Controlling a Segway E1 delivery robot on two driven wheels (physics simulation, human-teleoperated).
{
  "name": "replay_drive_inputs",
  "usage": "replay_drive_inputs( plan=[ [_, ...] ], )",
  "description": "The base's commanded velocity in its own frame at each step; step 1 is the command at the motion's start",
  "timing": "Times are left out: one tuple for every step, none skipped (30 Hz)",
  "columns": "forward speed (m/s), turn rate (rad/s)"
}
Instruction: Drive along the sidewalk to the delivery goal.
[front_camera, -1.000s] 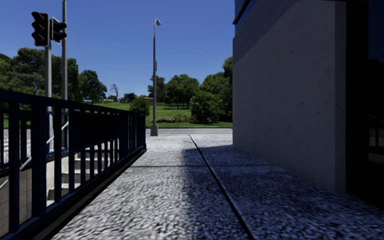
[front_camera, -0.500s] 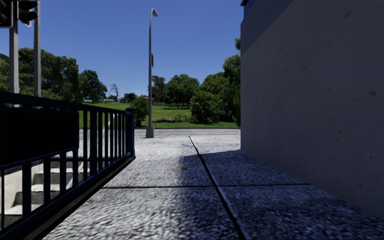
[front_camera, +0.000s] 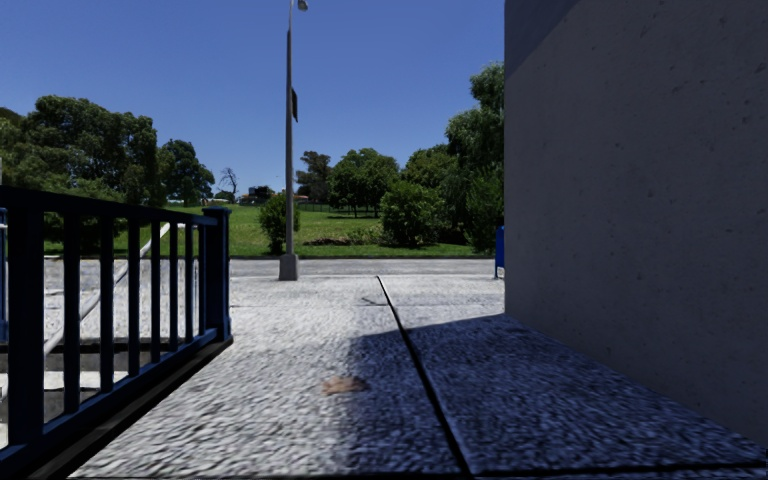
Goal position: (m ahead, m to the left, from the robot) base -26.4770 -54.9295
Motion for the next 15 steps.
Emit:
replay_drive_inputs(
  plan=[
    [2.0, 0.0],
    [2.0, 0.0],
    [2.0, 0.0],
    [2.0, 0.0],
    [2.0, 0.0],
    [2.0, 0.0],
    [2.0, 0.0],
    [2.0, 0.0],
    [2.0, 0.0],
    [2.0, 0.0],
    [2.0, 0.0],
    [2.0, 0.0],
    [2.0, 0.0],
    [2.0, 0.0],
    [2.0, 0.0]
  ],
)
